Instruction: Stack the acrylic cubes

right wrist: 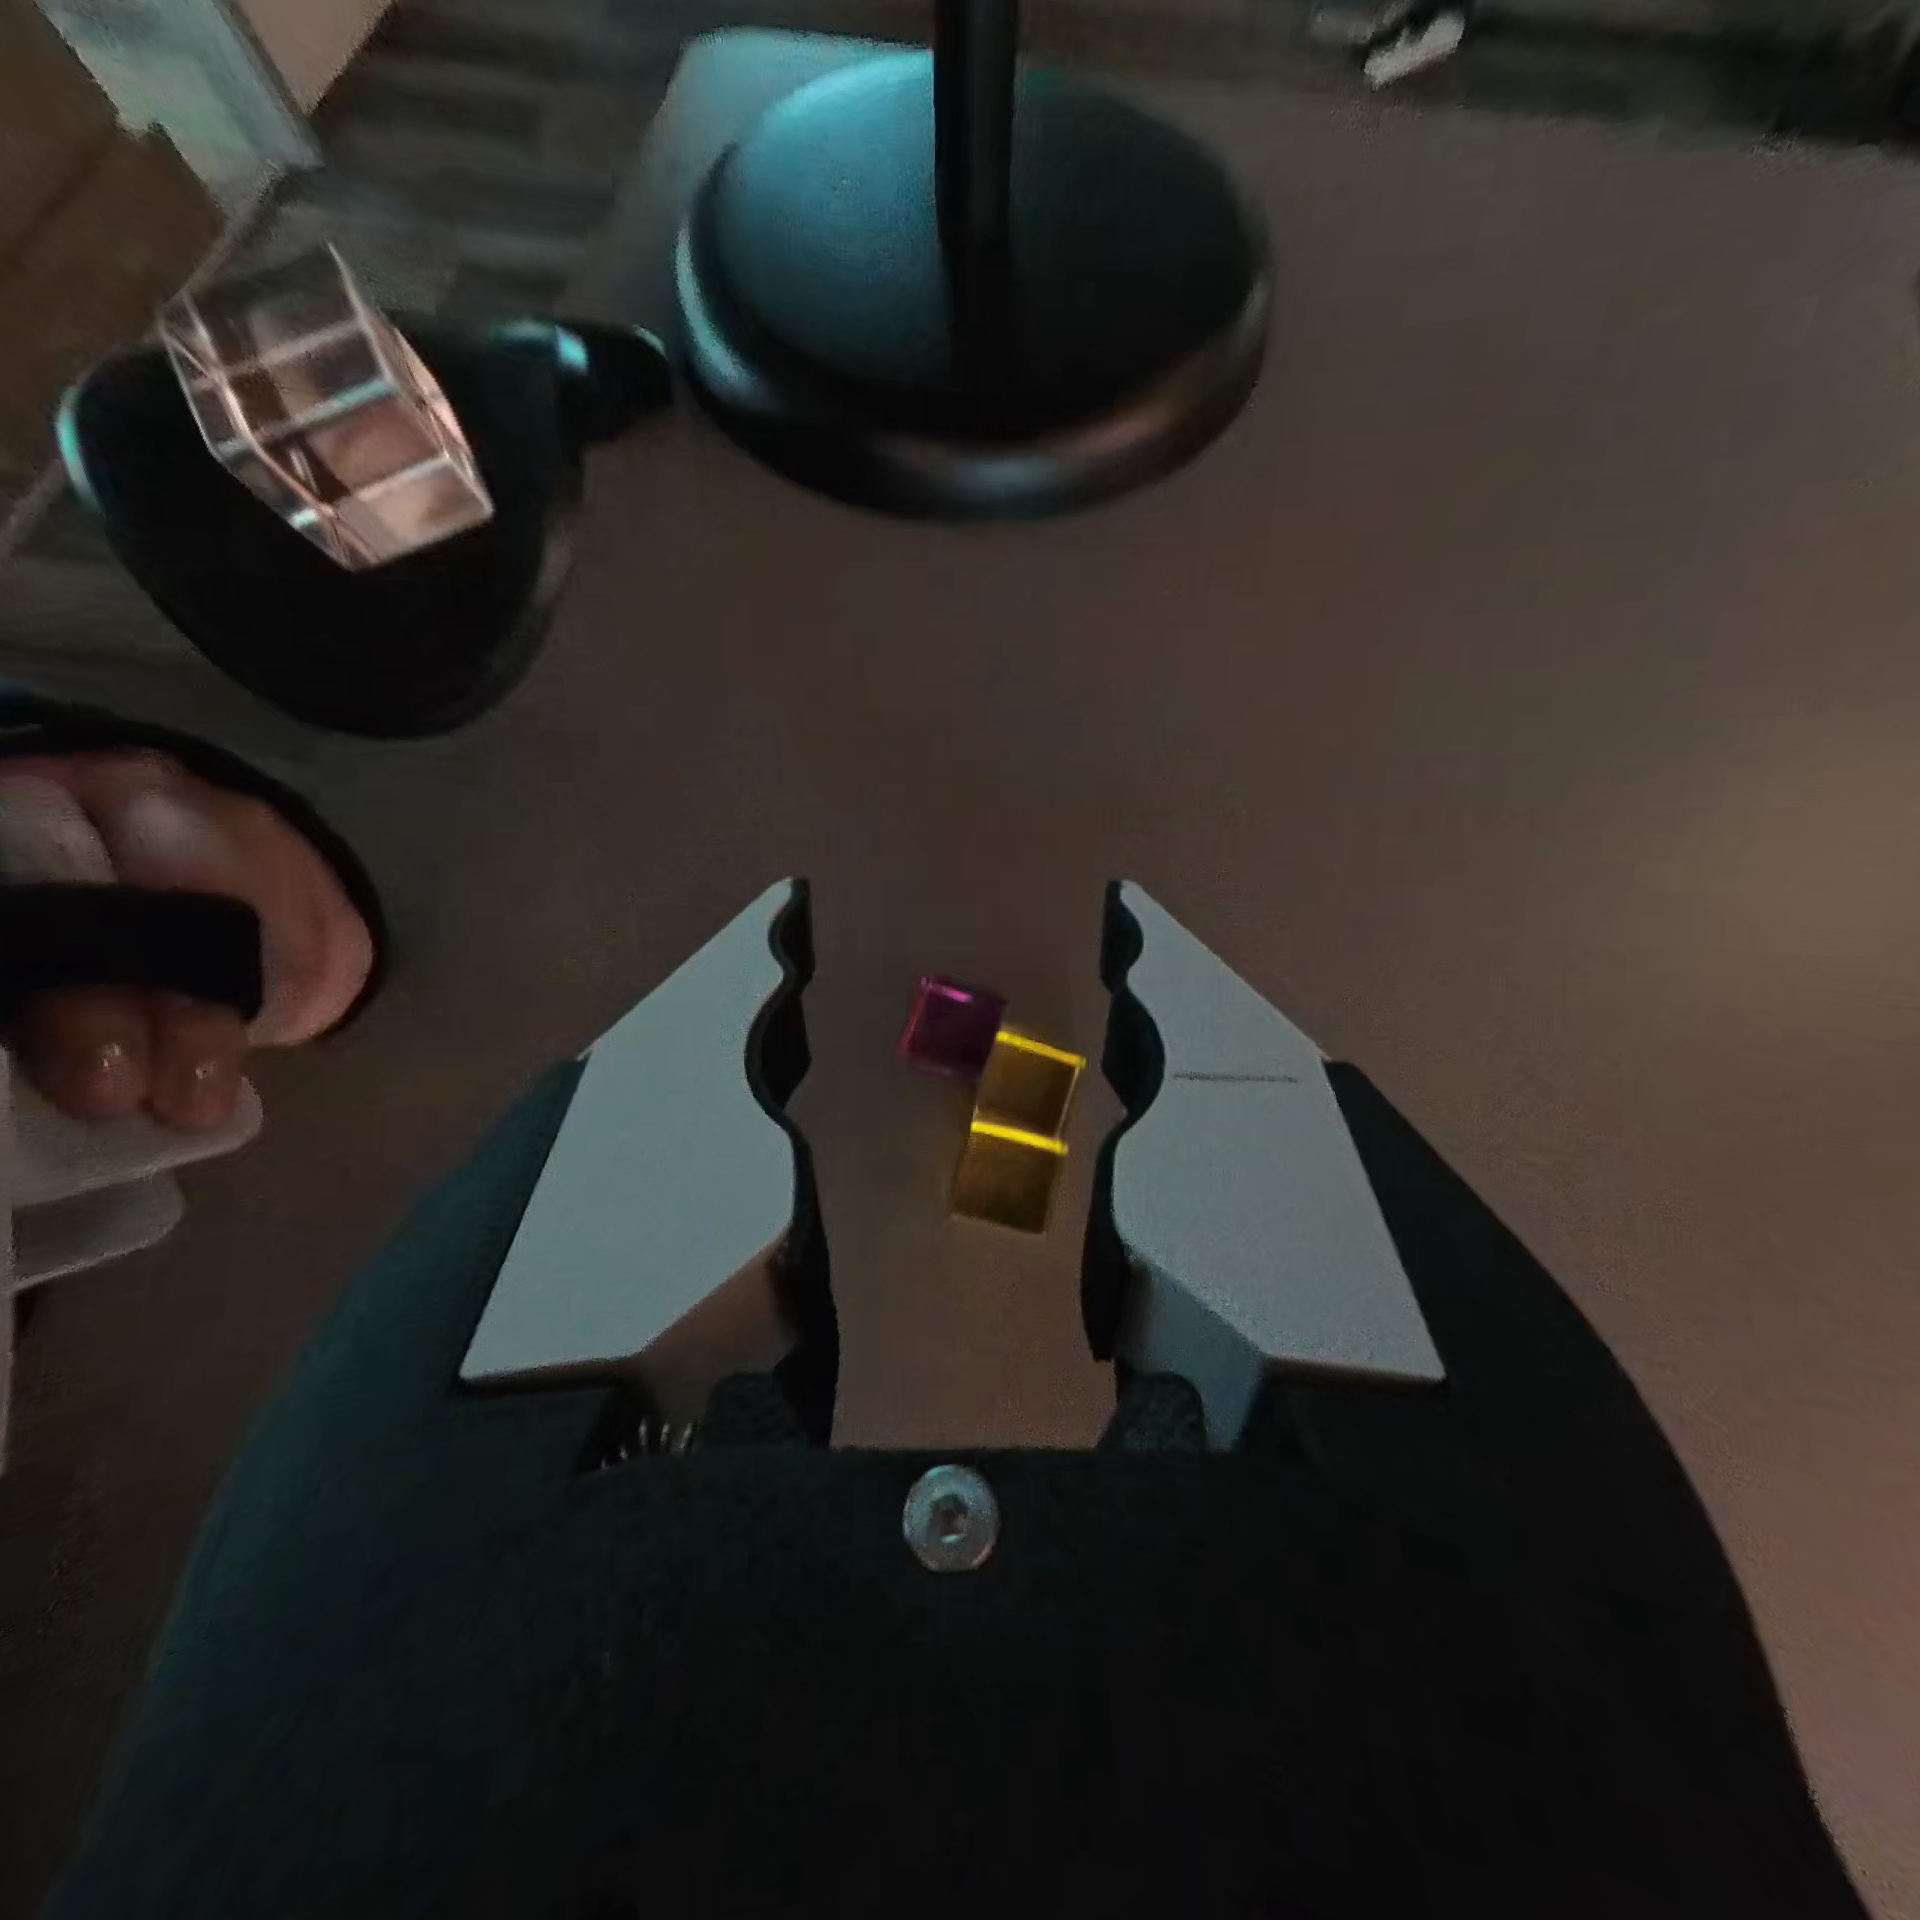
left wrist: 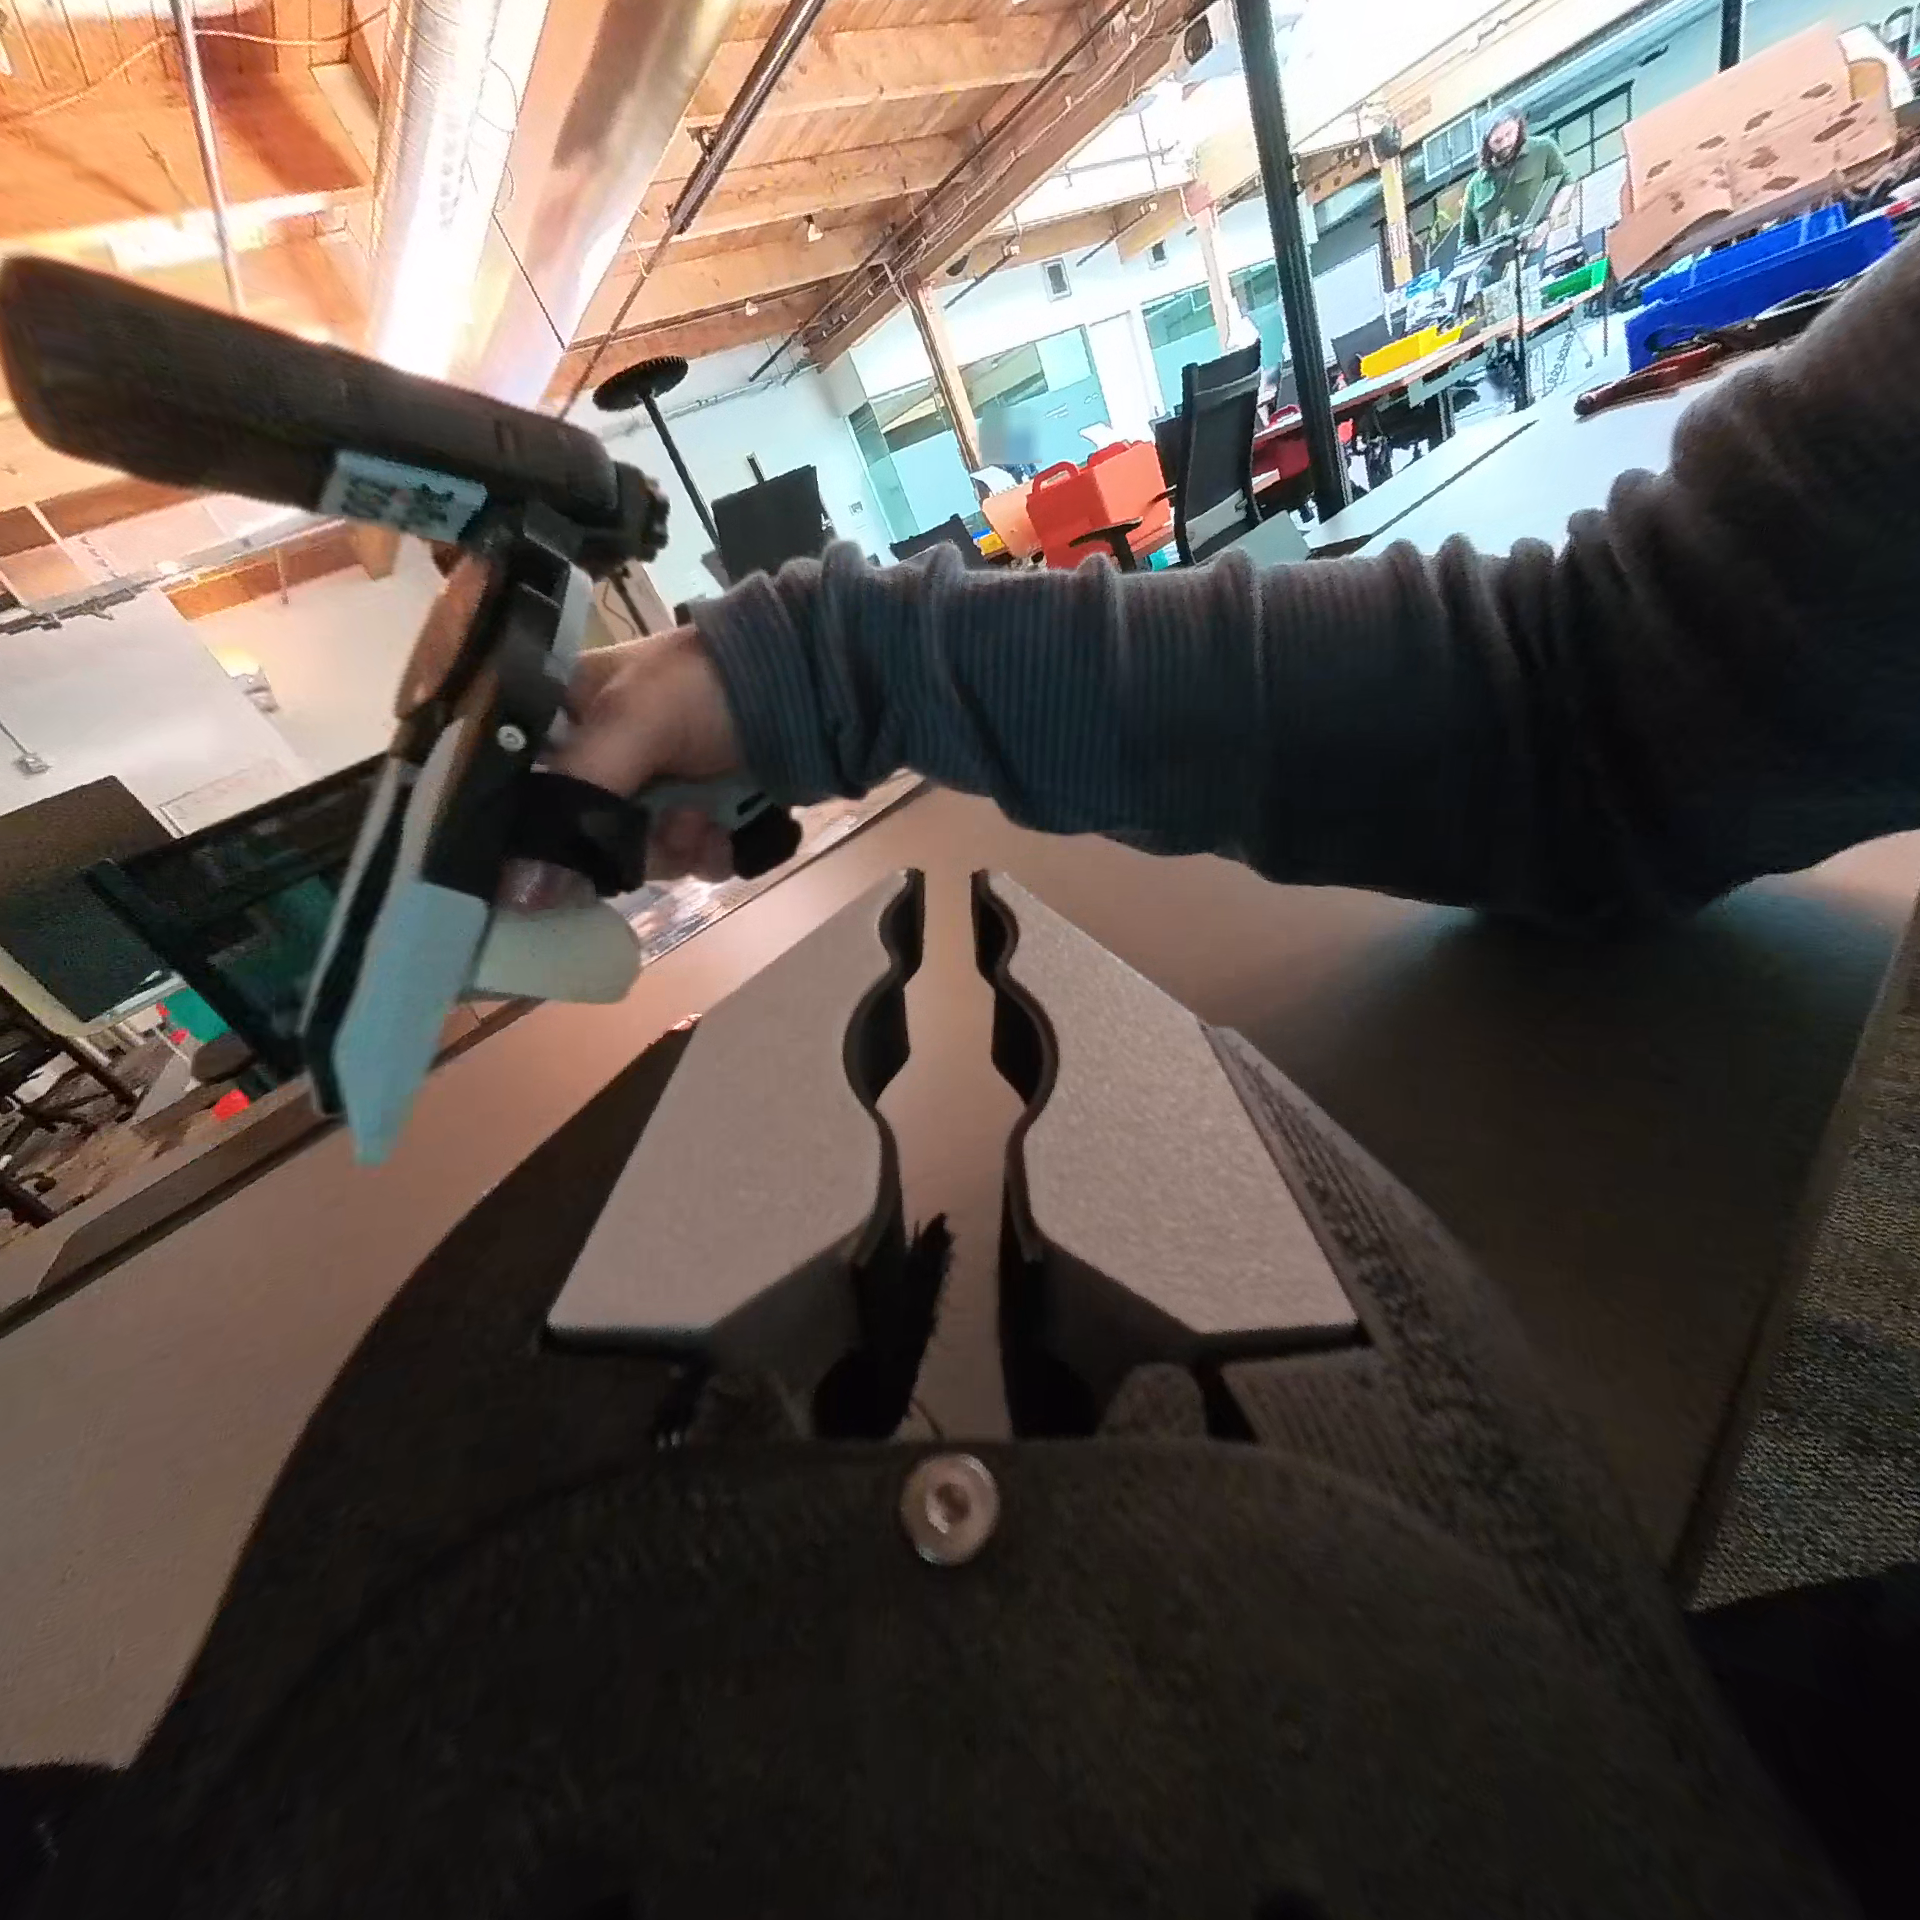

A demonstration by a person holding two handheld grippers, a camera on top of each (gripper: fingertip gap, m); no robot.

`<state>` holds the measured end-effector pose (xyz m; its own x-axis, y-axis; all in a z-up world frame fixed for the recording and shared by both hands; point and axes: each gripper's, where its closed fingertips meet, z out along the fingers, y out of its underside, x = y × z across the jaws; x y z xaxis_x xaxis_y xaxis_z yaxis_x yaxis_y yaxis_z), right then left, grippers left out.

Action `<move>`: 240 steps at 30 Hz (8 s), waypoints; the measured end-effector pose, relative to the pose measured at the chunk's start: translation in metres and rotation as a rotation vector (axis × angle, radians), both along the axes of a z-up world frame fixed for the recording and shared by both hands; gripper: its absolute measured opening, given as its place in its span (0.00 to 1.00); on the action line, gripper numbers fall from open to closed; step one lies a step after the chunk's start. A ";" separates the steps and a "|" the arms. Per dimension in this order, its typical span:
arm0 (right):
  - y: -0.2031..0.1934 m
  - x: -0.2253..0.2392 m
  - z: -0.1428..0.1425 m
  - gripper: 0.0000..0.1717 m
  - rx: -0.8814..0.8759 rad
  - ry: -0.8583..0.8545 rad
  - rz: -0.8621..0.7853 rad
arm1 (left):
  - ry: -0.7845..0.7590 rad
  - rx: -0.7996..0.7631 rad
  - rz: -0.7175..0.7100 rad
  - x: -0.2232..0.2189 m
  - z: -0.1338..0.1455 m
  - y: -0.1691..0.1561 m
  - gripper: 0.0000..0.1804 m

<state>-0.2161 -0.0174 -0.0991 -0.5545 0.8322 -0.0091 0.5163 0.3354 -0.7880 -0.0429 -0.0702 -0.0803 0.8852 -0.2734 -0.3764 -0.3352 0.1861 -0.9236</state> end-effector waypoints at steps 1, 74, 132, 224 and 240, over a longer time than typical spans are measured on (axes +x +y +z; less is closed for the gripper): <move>0.004 0.001 -0.006 0.32 0.010 -0.025 -0.009 | -0.001 0.000 0.000 0.000 0.000 0.000 0.04; -0.033 0.024 -0.015 0.34 0.050 -0.032 0.026 | 0.001 0.002 -0.029 0.007 -0.001 -0.001 0.03; 0.038 0.039 -0.073 0.28 0.078 -0.041 -0.217 | 0.041 0.014 -0.067 0.012 -0.002 -0.005 0.04; -0.169 -0.017 0.098 0.15 0.005 0.078 0.429 | 0.047 0.019 -0.052 0.012 0.000 -0.006 0.04; -0.170 -0.018 0.093 0.24 -0.010 0.084 0.410 | 0.048 0.019 -0.055 0.012 0.000 -0.006 0.04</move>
<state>-0.2341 -0.1871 -0.0062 -0.8390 0.5424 0.0435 0.2752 0.4919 -0.8260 -0.0311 -0.0759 -0.0799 0.8499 -0.3131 -0.4238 -0.3679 0.2230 -0.9027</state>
